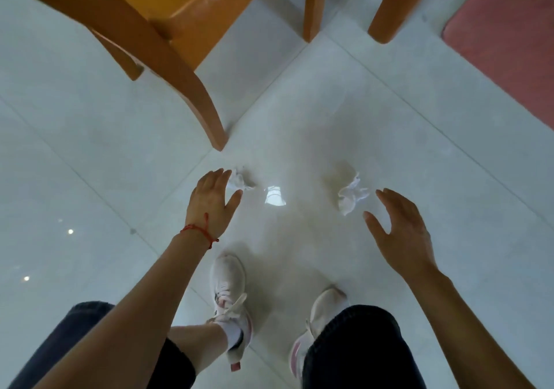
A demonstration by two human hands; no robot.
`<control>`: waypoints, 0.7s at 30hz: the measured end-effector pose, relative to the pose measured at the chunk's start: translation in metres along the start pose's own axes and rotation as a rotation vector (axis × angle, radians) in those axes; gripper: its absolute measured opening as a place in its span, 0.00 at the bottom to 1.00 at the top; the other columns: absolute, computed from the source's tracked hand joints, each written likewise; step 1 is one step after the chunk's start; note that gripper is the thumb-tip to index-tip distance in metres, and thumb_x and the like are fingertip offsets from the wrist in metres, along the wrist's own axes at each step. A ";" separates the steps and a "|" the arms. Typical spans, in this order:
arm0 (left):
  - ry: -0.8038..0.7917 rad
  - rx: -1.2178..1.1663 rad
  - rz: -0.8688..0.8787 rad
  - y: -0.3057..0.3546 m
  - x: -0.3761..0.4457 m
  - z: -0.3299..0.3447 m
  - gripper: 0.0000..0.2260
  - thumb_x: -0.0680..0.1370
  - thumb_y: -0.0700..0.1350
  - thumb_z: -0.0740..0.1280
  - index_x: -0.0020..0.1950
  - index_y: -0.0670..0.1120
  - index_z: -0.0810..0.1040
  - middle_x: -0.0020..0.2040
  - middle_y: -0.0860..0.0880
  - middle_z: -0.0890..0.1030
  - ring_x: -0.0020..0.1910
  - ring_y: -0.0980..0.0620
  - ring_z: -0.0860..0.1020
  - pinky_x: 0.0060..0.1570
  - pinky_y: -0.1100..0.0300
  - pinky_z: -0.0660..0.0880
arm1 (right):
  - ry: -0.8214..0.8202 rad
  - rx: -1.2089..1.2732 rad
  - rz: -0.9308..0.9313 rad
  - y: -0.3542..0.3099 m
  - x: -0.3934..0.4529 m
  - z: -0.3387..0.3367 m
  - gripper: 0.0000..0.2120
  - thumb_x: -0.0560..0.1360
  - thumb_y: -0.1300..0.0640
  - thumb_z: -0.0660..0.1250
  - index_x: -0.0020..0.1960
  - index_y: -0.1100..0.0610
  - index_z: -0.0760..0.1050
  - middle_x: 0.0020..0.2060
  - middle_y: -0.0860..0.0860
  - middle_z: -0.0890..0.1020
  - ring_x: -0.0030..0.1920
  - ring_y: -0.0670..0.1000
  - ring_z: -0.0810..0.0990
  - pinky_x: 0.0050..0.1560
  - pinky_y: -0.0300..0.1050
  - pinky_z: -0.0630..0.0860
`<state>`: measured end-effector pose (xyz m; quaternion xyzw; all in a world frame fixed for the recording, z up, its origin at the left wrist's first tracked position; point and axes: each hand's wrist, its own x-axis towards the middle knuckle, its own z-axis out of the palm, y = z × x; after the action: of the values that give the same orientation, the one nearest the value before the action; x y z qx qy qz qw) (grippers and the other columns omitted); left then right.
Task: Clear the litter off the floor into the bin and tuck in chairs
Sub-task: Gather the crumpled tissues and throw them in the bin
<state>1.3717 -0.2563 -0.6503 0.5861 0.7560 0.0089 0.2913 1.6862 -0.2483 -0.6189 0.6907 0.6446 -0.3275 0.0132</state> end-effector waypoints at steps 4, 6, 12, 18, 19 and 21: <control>0.025 -0.130 -0.102 -0.026 0.031 0.055 0.21 0.77 0.45 0.64 0.67 0.37 0.67 0.67 0.38 0.70 0.68 0.39 0.65 0.66 0.50 0.61 | 0.042 0.037 -0.030 0.022 0.035 0.050 0.24 0.76 0.50 0.62 0.70 0.55 0.65 0.70 0.53 0.68 0.71 0.52 0.63 0.66 0.52 0.65; 0.069 -0.225 -0.165 -0.033 0.049 0.079 0.21 0.76 0.43 0.65 0.67 0.37 0.68 0.66 0.37 0.72 0.66 0.39 0.67 0.65 0.53 0.62 | 0.090 0.055 -0.049 0.035 0.052 0.074 0.24 0.75 0.50 0.63 0.69 0.55 0.66 0.69 0.53 0.69 0.69 0.53 0.65 0.65 0.51 0.66; 0.196 -0.365 -0.320 -0.057 0.093 0.143 0.25 0.72 0.45 0.70 0.66 0.39 0.69 0.64 0.38 0.73 0.64 0.40 0.69 0.61 0.52 0.65 | 0.204 0.117 -0.102 0.068 0.099 0.136 0.24 0.76 0.48 0.63 0.68 0.56 0.67 0.68 0.54 0.70 0.68 0.54 0.67 0.63 0.52 0.68; 0.298 -0.349 -0.358 -0.067 0.105 0.184 0.29 0.63 0.48 0.77 0.61 0.41 0.74 0.59 0.39 0.77 0.59 0.40 0.72 0.56 0.54 0.68 | 0.274 0.163 -0.174 0.079 0.117 0.166 0.29 0.72 0.41 0.57 0.67 0.56 0.69 0.67 0.53 0.72 0.65 0.51 0.68 0.59 0.44 0.66; 0.327 -0.349 -0.362 -0.066 0.106 0.188 0.29 0.63 0.47 0.78 0.60 0.41 0.75 0.58 0.38 0.76 0.58 0.40 0.72 0.54 0.57 0.67 | 0.283 0.168 -0.182 0.081 0.118 0.168 0.29 0.72 0.41 0.57 0.67 0.56 0.69 0.67 0.53 0.72 0.65 0.50 0.68 0.59 0.44 0.66; 0.384 -0.379 -0.394 -0.063 0.107 0.190 0.24 0.63 0.43 0.78 0.56 0.40 0.78 0.55 0.39 0.76 0.55 0.41 0.73 0.48 0.63 0.64 | 0.302 0.183 -0.192 0.084 0.121 0.170 0.27 0.72 0.43 0.60 0.67 0.56 0.69 0.66 0.54 0.72 0.65 0.50 0.67 0.58 0.44 0.66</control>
<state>1.3869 -0.2426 -0.8761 0.3519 0.8808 0.2032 0.2432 1.6820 -0.2307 -0.8426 0.6658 0.6695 -0.2774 -0.1778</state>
